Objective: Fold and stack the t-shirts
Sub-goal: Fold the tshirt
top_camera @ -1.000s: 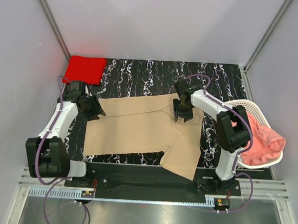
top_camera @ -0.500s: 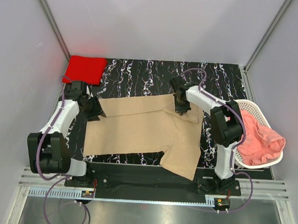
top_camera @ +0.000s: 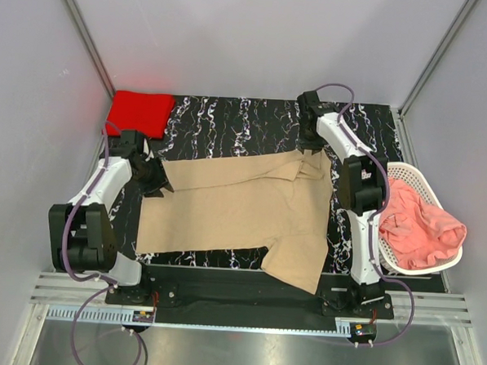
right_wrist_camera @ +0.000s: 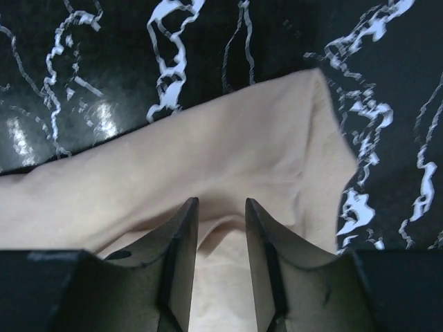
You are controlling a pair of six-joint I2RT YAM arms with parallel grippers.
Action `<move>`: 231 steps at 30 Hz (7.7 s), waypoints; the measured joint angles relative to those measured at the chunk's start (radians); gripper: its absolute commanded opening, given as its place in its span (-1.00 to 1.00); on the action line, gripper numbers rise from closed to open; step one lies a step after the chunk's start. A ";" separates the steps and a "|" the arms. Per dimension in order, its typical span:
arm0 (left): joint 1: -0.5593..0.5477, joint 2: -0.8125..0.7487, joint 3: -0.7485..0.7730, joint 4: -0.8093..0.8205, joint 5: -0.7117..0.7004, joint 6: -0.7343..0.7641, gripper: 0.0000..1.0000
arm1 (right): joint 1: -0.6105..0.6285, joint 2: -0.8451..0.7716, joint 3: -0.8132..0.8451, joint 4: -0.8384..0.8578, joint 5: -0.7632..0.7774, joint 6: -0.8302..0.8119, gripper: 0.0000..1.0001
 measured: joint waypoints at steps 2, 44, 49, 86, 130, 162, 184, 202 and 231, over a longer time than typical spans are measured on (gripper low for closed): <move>0.000 0.013 0.005 -0.003 -0.001 0.000 -0.14 | -0.016 0.024 0.053 -0.036 -0.002 -0.010 -0.13; 0.000 0.030 0.018 -0.023 -0.007 0.015 -0.15 | 0.025 -0.194 -0.457 0.169 -0.297 0.182 -0.22; 0.000 0.030 0.018 -0.023 -0.007 0.015 -0.15 | 0.025 -0.189 -0.441 0.180 -0.297 0.184 -0.49; 0.000 0.020 0.012 -0.015 -0.007 0.015 -0.14 | 0.038 -0.493 -0.692 0.089 -0.571 0.340 0.08; 0.000 0.217 0.157 -0.032 -0.011 0.002 -0.15 | -0.260 0.182 0.183 0.020 -0.209 0.157 -0.07; -0.004 0.208 0.154 -0.015 0.010 -0.003 -0.14 | -0.270 -0.109 -0.339 0.319 -0.534 -0.038 0.19; -0.004 0.200 0.146 -0.014 0.012 -0.003 -0.14 | -0.274 -0.168 -0.389 0.274 -0.556 0.031 -1.00; -0.004 0.199 0.126 -0.006 0.017 -0.003 -0.14 | -0.274 -0.198 -0.343 -0.075 -0.481 0.375 -0.82; 0.021 0.367 0.420 -0.046 0.016 -0.059 -0.11 | -0.283 0.044 0.019 0.088 -0.322 0.139 -0.03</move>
